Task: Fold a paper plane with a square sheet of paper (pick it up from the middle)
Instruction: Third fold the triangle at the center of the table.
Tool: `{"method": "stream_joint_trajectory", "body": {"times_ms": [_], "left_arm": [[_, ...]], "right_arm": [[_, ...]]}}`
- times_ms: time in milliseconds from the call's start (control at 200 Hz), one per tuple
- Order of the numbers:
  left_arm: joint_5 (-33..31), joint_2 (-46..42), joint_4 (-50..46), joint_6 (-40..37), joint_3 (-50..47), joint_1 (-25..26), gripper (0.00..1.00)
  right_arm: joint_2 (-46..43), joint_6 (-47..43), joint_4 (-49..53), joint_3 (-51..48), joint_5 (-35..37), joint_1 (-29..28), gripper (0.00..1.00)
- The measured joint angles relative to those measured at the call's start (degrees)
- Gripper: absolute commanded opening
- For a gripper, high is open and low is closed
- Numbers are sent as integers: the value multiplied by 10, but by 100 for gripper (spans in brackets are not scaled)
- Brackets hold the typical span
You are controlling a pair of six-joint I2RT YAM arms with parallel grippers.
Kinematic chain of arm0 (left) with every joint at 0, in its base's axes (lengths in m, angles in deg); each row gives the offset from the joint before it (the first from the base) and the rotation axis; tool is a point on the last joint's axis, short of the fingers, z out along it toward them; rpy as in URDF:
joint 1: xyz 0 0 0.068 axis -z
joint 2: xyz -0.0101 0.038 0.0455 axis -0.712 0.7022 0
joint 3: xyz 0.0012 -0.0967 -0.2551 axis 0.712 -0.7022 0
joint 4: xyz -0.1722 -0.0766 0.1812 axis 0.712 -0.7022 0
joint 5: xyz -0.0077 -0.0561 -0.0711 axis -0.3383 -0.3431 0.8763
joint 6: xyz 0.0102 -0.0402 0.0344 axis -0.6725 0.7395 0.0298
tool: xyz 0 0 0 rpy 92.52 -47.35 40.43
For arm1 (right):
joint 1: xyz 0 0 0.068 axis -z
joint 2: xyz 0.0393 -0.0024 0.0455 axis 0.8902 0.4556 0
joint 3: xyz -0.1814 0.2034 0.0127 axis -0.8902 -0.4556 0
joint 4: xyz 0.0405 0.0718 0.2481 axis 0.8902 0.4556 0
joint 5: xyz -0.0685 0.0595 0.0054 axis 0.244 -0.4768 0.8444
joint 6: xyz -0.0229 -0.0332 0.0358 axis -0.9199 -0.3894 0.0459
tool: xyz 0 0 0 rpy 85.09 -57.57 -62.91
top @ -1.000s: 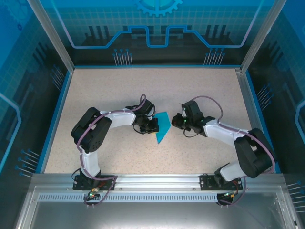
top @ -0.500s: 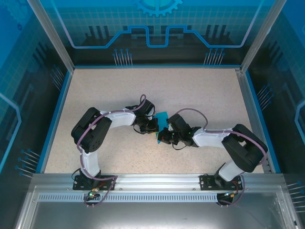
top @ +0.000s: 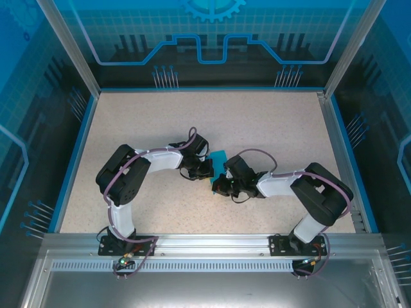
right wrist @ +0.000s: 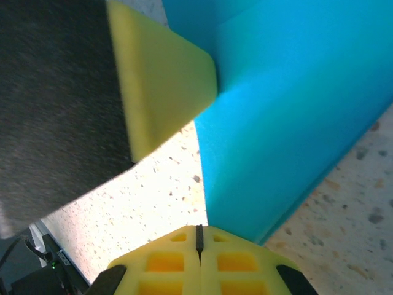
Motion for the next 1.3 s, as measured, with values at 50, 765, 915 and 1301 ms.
{"method": "stream_joint_trajectory", "body": {"times_ms": [50, 765, 915, 1301], "left_arm": [[0, 0, 0, 0, 0, 0, 0], [0, -2, 4, 0, -3, 0, 0], [0, -2, 5, 0, -4, 0, 0], [0, -2, 5, 0, -4, 0, 0]], "right_arm": [[3, 0, 0, -2, -3, 0, 0], [-13, -40, 49, 17, -3, 0, 0], [12, -42, 50, 26, -5, 0, 0], [4, -68, 92, 37, -9, 1, 0]]}}
